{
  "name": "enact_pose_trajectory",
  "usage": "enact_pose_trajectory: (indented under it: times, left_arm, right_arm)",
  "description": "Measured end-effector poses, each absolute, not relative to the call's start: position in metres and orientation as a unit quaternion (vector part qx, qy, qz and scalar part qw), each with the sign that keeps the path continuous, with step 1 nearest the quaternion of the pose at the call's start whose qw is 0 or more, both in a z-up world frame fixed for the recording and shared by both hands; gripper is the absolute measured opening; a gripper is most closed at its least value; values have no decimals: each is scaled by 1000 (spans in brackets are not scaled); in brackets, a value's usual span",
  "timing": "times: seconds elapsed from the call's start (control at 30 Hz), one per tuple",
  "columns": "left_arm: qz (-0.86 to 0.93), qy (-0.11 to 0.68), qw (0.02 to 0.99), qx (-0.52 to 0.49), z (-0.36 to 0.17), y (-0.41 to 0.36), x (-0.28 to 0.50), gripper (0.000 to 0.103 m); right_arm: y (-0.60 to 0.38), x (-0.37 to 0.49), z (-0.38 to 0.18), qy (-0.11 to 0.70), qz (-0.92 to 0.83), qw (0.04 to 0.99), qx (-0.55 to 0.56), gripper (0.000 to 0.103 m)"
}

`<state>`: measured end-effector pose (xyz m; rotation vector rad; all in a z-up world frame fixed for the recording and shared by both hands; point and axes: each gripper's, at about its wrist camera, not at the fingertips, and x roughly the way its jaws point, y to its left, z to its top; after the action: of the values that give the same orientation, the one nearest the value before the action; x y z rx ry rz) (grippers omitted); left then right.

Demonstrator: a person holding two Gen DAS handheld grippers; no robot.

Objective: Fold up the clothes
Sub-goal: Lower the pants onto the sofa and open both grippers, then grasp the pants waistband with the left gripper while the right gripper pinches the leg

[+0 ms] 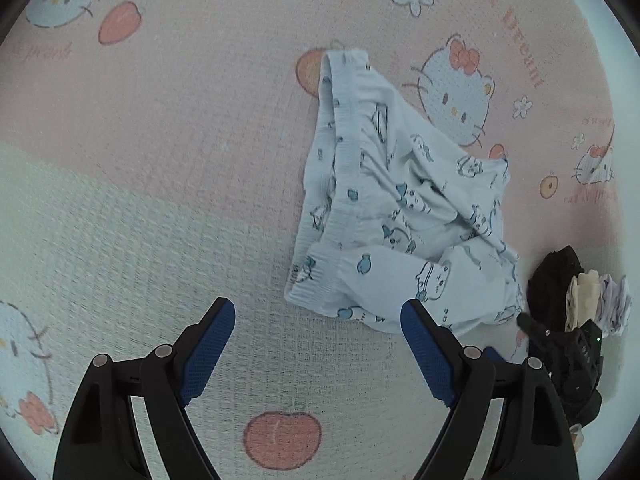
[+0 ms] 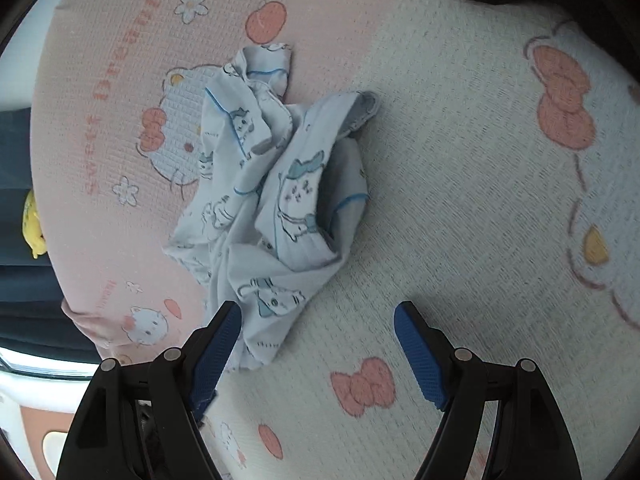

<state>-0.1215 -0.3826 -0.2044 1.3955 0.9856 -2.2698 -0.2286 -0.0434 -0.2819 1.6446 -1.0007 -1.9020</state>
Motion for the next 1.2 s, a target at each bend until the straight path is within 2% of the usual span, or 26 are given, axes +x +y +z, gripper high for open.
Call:
enact_pose_trajectory:
  times: [0.3,0.47,0.53,0.57,0.63,0.77,0.83,0.87,1.0,1.2]
  left_arm:
    - [-781,371,140,482,-231,-372,-130,85]
    - [-795,354,146,470,-231,-369,-136,85]
    - [-804,329,148,472,-230,-365,-140,83]
    - [-809,316,150,473,-230,-362,-142,79]
    - [-818,270,159,482,-229,-354,-147,57]
    - [-830,197,163,496,-231,-343,-151,43]
    - [-832,182,157,501,-231,-340,-152,29]
    - [-831,177,153,504,-230,-338,-153,25]
    - [-832,142,152,513,-220,-329,-155,23]
    - [-845,109,154,500,-188,-322,-141,22]
  right_arm:
    - [-57,-231,-283,-365,-702,236,564,78]
    - [-64,-235,-279,-324,-725,249,554,77]
    - [-72,-235,-276,-297,-741,248,550,69]
    - [-76,-235,-275,-279,-751,245,546,65]
    - [-84,-234,-272,-240,-770,240,540,46]
    - [-96,-232,-267,-174,-797,232,530,38]
    - [-99,-231,-266,-155,-803,229,527,30]
    - [-100,-232,-266,-151,-804,229,527,27]
    - [-95,-232,-264,-162,-797,232,533,17]
    - [-94,-221,-231,-136,-814,252,506,14]
